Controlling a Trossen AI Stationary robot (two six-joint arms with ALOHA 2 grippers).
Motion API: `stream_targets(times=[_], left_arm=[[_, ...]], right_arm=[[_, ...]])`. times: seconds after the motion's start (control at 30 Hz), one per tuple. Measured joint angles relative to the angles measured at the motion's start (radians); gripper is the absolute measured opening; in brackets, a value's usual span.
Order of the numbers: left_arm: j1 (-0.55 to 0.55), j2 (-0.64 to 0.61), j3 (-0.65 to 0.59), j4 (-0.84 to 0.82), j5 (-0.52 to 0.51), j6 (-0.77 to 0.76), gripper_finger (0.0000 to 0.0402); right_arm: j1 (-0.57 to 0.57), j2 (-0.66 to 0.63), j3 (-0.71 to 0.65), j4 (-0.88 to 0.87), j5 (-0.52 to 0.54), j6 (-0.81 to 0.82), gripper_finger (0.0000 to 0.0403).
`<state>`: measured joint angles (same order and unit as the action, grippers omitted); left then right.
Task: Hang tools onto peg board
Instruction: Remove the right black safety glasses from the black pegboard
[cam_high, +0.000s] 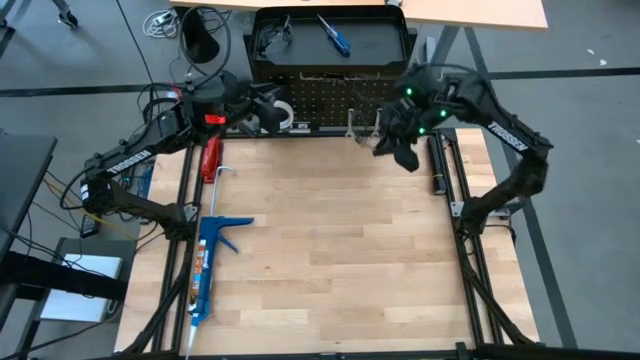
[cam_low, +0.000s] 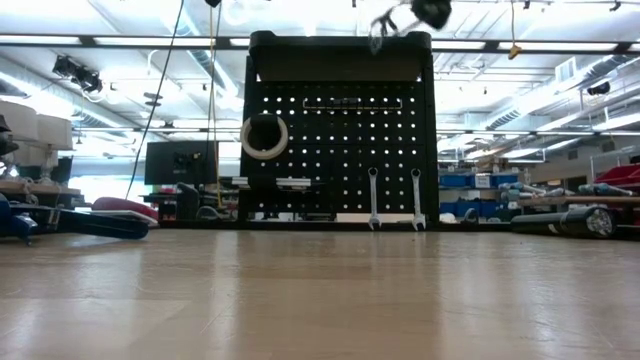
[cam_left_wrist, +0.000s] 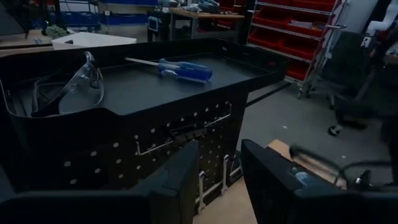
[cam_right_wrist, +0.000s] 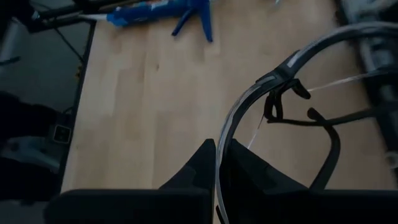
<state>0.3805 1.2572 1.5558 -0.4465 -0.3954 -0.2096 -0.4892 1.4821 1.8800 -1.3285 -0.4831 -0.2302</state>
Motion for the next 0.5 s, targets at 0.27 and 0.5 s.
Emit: stream_targets(times=[0.27,0.5], left_arm=[[-0.002,0.0,0.0,0.0,0.001,0.0,0.0126],[-0.003,0.0,0.0,-0.001,0.003,0.0,0.0126]], right_arm=[[0.003,-0.281,-0.599,0.332,-0.017,0.177,0.0033],[0.048,-0.434,-1.006,0.57,-0.029,0.335,0.0036]])
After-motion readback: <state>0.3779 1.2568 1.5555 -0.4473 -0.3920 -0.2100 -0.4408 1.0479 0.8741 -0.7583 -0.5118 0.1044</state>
